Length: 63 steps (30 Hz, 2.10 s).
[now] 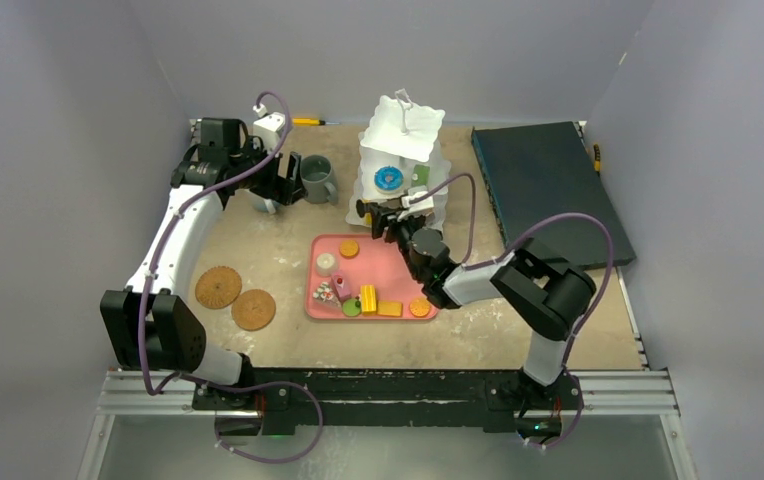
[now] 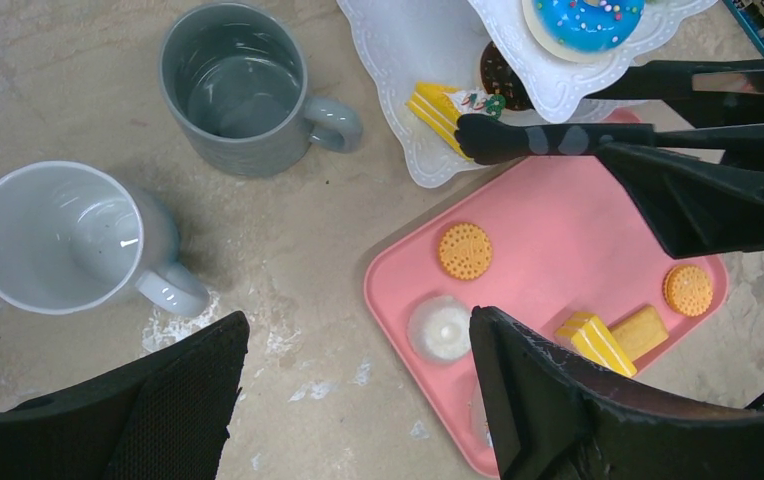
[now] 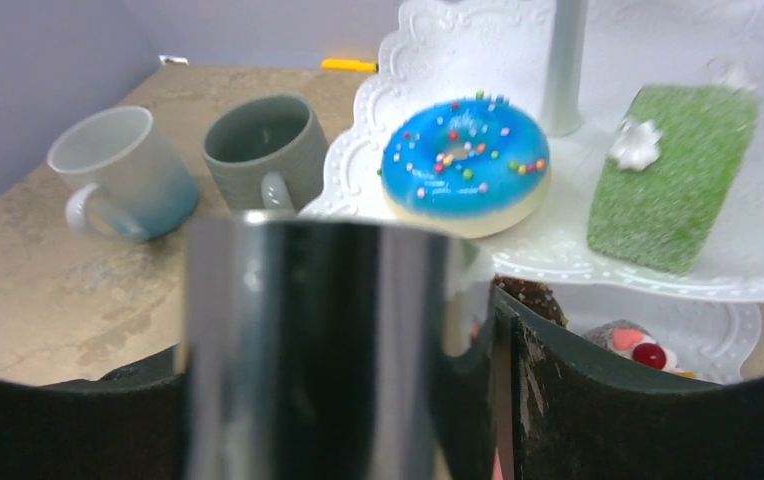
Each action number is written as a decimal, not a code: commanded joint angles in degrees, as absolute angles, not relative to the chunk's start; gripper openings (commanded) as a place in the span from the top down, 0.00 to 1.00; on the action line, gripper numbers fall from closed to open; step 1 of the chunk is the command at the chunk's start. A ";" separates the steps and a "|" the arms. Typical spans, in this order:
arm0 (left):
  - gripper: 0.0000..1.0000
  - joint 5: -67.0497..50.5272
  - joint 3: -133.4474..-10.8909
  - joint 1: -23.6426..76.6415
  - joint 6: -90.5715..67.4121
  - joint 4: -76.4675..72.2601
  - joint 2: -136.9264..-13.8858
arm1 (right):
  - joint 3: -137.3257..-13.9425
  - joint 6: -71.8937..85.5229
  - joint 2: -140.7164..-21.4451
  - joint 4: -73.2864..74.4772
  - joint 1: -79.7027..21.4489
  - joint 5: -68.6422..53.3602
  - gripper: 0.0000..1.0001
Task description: Serve the afternoon tea
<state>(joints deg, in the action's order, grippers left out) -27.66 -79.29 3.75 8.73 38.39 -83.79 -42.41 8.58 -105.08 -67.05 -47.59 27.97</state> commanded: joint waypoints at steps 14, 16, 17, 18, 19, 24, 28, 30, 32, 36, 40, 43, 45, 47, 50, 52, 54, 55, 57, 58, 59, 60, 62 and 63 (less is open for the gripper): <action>0.20 -28.45 -79.77 3.18 8.82 36.74 -83.10 | -29.80 14.19 -88.94 -61.52 -63.29 29.32 0.35; 0.20 -28.41 -79.86 3.18 8.87 36.72 -83.06 | -29.03 14.82 -87.55 -60.09 -65.13 29.05 0.35; 0.20 -28.39 -79.87 3.21 8.83 36.74 -83.06 | -28.74 15.00 -86.99 -59.54 -65.94 29.03 0.35; 0.20 -28.43 -79.88 3.19 8.75 36.74 -82.98 | -28.61 15.11 -86.60 -58.81 -66.65 29.12 0.35; 0.20 -28.53 -79.86 3.17 8.71 36.74 -82.85 | -28.53 15.12 -86.31 -58.34 -67.23 29.36 0.36; 0.20 -28.51 -79.81 3.22 8.59 36.88 -82.38 | -28.51 15.01 -85.42 -57.47 -68.11 29.80 0.37; 0.20 -28.41 -79.99 3.23 8.78 37.14 -82.11 | -29.18 14.40 -83.70 -56.41 -68.30 29.62 0.37; 0.20 -28.33 -80.07 3.17 8.92 37.35 -81.99 | -29.60 14.13 -83.21 -55.36 -68.61 29.33 0.37; 0.20 -28.29 -80.15 3.12 8.92 37.35 -81.92 | -29.64 14.27 -83.28 -54.95 -68.93 29.03 0.37; 0.20 -28.35 -80.07 3.08 8.88 37.23 -81.79 | -29.38 15.17 -84.78 -54.84 -69.38 28.27 0.38; 0.20 -28.23 -79.85 3.10 8.92 37.17 -81.82 | -29.59 15.56 -86.07 -55.04 -69.62 27.56 0.39; 0.20 -28.19 -79.89 3.14 9.01 37.12 -81.91 | -30.25 15.39 -86.78 -55.06 -69.68 27.36 0.39; 0.20 -28.04 -79.92 3.03 9.07 37.07 -81.88 | -30.75 15.15 -87.31 -54.98 -69.65 26.97 0.40; 0.20 -27.95 -79.83 3.01 9.23 37.07 -81.91 | -31.17 14.98 -88.18 -55.05 -69.61 26.32 0.40; 0.20 -27.97 -79.60 3.03 9.31 36.98 -82.00 | -31.18 15.34 -89.55 -55.36 -69.64 25.58 0.41; 0.21 -27.86 -79.48 3.05 9.31 36.87 -81.96 | -31.07 15.63 -90.55 -55.92 -69.62 26.13 0.45; 0.21 -27.86 -79.39 2.92 9.40 36.86 -81.96 | -31.01 15.77 -91.18 -56.57 -69.66 26.89 0.51; 0.21 -27.91 -79.37 2.91 9.36 36.86 -82.00 | -31.01 15.81 -91.30 -56.39 -69.64 27.01 0.54; 0.21 -27.94 -79.44 2.90 9.42 36.91 -81.92 | -31.14 15.70 -90.94 -55.75 -69.67 27.07 0.60; 0.21 -27.95 -79.51 2.93 9.42 36.91 -81.90 | -31.27 15.44 -90.44 -55.40 -69.62 27.00 0.63; 0.21 -27.95 -79.51 2.91 9.47 36.96 -81.90 | -31.33 15.11 -89.59 -54.92 -69.62 26.69 0.66; 0.21 -27.99 -79.46 2.96 9.41 37.00 -81.84 | -31.37 14.38 -88.59 -54.62 -69.49 26.90 0.69; 0.21 -28.03 -79.52 2.90 9.44 37.00 -81.81 | -31.64 12.93 -86.11 -53.78 -69.31 28.04 0.73; 0.21 -28.04 -79.48 2.82 9.47 36.99 -81.82 | -31.77 12.38 -84.92 -53.12 -68.95 28.46 0.75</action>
<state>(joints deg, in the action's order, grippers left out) -27.68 -79.29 3.46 8.64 38.28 -83.77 -30.00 14.94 -89.80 -54.33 -69.38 26.87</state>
